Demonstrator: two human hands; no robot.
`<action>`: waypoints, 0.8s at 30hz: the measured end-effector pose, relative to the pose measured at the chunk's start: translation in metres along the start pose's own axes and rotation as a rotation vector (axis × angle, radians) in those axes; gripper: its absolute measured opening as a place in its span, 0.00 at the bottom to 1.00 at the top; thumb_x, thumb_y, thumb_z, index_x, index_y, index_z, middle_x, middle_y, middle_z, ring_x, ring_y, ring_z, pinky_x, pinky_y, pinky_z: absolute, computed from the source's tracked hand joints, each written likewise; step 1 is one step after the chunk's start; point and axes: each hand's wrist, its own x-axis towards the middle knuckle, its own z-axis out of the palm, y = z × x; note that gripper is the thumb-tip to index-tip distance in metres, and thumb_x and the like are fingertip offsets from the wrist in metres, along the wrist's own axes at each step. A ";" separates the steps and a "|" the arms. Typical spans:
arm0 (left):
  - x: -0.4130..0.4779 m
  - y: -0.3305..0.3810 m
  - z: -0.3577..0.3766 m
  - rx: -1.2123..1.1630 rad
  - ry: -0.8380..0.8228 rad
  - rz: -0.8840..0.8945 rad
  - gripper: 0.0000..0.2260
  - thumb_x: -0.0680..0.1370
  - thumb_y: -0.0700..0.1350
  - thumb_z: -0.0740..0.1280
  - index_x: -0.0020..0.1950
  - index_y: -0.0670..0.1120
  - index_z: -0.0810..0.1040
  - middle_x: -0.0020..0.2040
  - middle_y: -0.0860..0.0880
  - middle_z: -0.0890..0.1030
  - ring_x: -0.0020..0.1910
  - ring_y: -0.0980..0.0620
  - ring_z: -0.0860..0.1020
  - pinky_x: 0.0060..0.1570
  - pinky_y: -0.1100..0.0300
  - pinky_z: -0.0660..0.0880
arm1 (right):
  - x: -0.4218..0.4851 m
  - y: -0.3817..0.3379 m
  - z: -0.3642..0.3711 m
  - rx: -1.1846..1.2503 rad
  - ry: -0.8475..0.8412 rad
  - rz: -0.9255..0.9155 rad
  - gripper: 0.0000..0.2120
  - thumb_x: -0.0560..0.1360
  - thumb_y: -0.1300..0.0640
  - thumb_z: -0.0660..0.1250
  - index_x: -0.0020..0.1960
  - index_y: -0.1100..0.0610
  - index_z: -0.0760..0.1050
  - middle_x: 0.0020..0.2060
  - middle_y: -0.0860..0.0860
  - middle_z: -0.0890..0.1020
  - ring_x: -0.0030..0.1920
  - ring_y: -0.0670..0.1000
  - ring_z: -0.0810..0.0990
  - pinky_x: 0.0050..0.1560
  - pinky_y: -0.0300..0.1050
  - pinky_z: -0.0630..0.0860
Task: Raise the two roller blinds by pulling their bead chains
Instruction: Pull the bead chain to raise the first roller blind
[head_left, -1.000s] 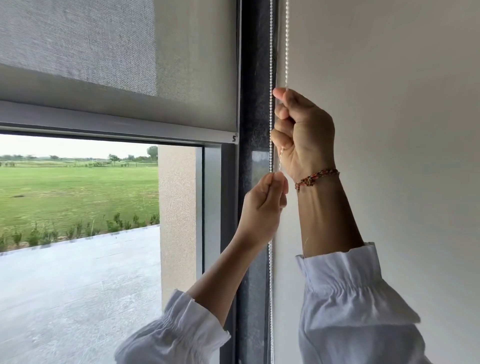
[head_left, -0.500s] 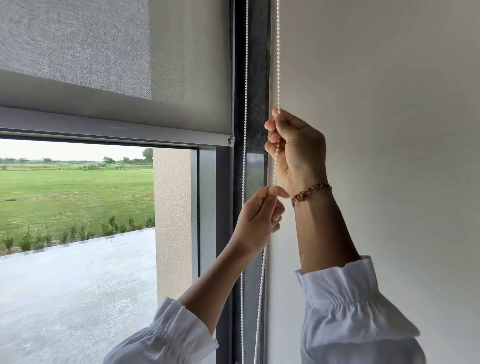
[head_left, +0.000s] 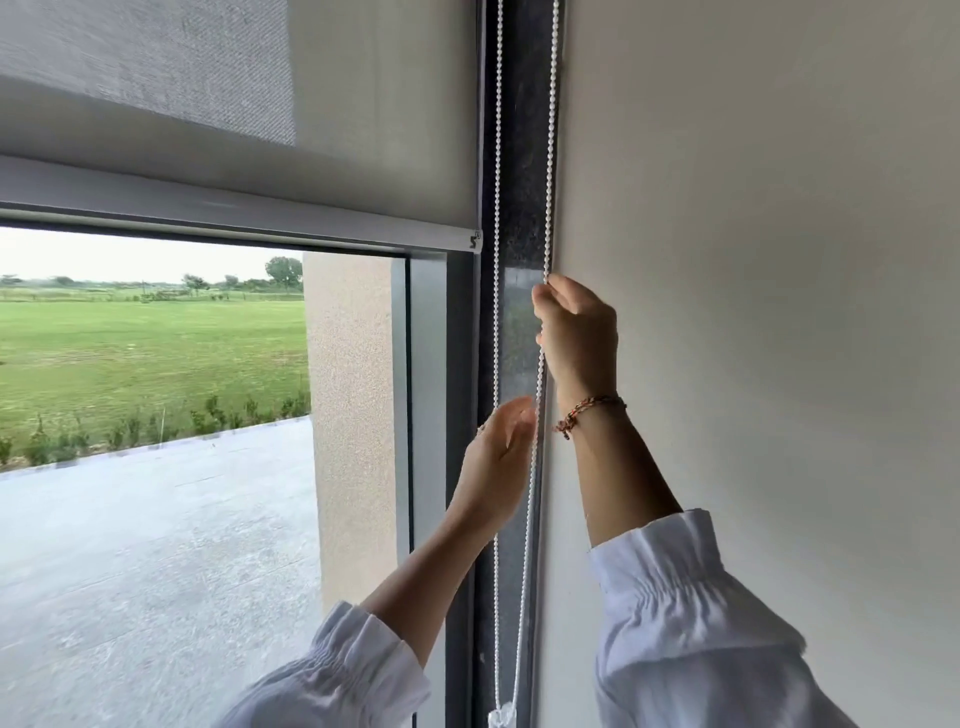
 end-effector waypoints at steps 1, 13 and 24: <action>-0.005 -0.003 -0.005 0.069 0.026 0.024 0.12 0.81 0.47 0.56 0.62 0.47 0.72 0.55 0.48 0.79 0.57 0.48 0.76 0.58 0.56 0.71 | -0.007 0.005 0.004 -0.128 0.002 -0.010 0.04 0.74 0.55 0.62 0.45 0.55 0.75 0.41 0.55 0.76 0.44 0.55 0.74 0.48 0.43 0.67; -0.124 -0.023 -0.170 0.455 0.150 0.057 0.10 0.78 0.49 0.61 0.58 0.49 0.74 0.51 0.44 0.84 0.48 0.45 0.81 0.45 0.58 0.72 | -0.213 0.022 0.066 -0.501 -0.266 0.178 0.18 0.76 0.54 0.62 0.63 0.61 0.72 0.61 0.58 0.78 0.62 0.56 0.75 0.62 0.46 0.71; -0.383 0.043 -0.396 0.618 0.495 -0.188 0.09 0.77 0.46 0.64 0.57 0.49 0.75 0.49 0.46 0.84 0.46 0.47 0.82 0.46 0.54 0.78 | -0.468 -0.112 0.195 -0.307 -0.607 0.139 0.17 0.76 0.51 0.63 0.61 0.60 0.74 0.59 0.57 0.80 0.60 0.55 0.77 0.60 0.45 0.72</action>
